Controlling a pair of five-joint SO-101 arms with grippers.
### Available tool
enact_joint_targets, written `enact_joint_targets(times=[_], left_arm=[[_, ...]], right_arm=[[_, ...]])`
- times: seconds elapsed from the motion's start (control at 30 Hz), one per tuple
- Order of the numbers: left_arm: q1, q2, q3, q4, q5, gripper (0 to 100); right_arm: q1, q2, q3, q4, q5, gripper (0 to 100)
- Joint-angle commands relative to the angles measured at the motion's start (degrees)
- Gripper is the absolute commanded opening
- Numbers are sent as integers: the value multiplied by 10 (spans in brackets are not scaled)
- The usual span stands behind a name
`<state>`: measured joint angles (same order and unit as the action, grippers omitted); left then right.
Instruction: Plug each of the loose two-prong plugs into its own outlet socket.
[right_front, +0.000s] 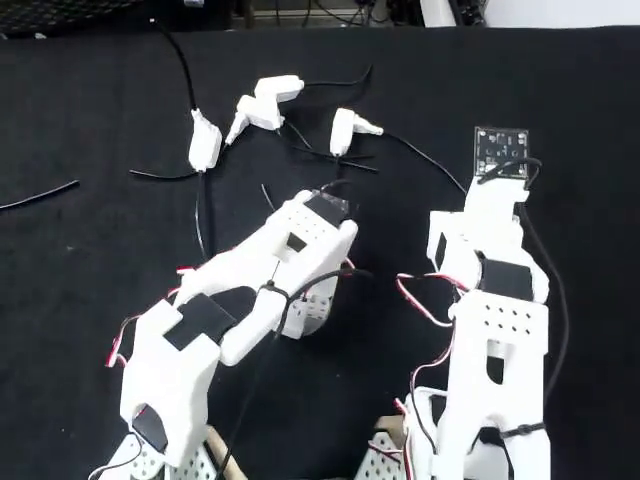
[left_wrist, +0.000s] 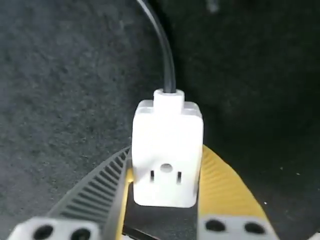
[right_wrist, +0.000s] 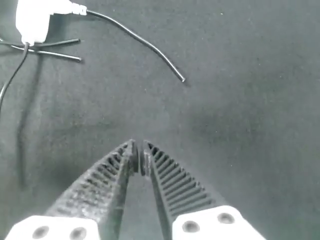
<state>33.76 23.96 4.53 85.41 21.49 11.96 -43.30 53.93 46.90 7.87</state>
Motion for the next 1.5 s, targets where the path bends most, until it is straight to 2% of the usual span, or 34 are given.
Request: enact_joint_targets(times=[0.0,0.13,0.27,0.37,0.47,0.63,0.8,0.87,1.0,1.17,1.27,1.4,1.47], left_arm=[[13,-5,13,-4,-2,255],[22,-5,9,-4,0,360],[28,-6,-34,2,-1,410],[17,-10,-97,62,0,414],[-29,-32,-179,138,1,414],[-196,-127,-272,155,25,414],[-414,-238,-254,154,40,414],[-504,-270,-206,154,40,414],[-660,-300,-71,152,36,414],[-770,-299,70,151,11,414],[-808,-299,148,127,-34,414],[-830,-302,249,76,-61,416],[-829,-304,283,56,-62,416]], right_arm=[[5,-19,-6,3,4,16],[5,-19,-6,3,4,16],[5,-18,-6,4,2,16],[4,-16,-7,20,-3,81],[1,-19,-8,31,-25,172],[1,-19,-51,63,-23,194],[-25,-15,-123,132,-29,194],[-75,-15,-138,172,-33,194],[-221,17,-173,237,-62,195],[-343,148,-207,244,-59,196],[-384,249,-234,250,5,197],[-423,342,-259,264,208,194],[-434,348,-260,273,336,194]])
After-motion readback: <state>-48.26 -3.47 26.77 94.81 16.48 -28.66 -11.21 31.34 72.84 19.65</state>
